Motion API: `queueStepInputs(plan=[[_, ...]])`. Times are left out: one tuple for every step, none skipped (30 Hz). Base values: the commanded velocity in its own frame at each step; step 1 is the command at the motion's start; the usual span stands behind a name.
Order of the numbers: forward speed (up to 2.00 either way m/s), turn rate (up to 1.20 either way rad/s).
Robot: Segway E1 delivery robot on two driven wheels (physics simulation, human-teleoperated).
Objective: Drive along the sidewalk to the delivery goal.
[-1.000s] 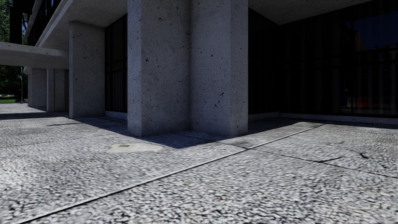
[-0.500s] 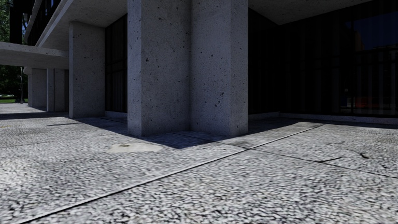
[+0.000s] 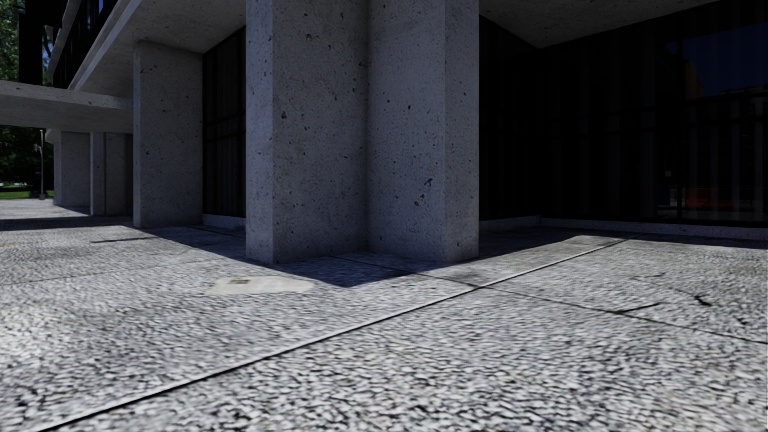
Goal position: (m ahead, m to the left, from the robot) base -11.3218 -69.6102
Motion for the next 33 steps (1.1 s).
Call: queueStepInputs(plan=[[0.0, 0.02], [0.0, 0.0], [0.0, 0.0], [0.0, 0.0], [0.0, 0.0], [0.0, 0.0], [0.0, 0.0], [0.0, 0.0], [0.0, 0.0], [0.0, 0.0], [0.0, 0.0], [0.0, 0.0], [0.0, -0.2], [0.0, -0.34], [0.0, -0.38], [0.0, -0.38], [0.0, -0.39], [0.0, -0.39], [0.0, -0.44], [0.0, -0.44], [0.0, -0.52], [0.0, -0.58], [0.0, -0.58], [0.0, -0.61], [0.0, -0.61], [0.0, -0.61], [0.0, -0.62], [0.0, -0.62], [0.0, -0.62], [0.0, -0.62], [0.0, -0.62], [0.0, -0.62], [0.0, -0.62]])
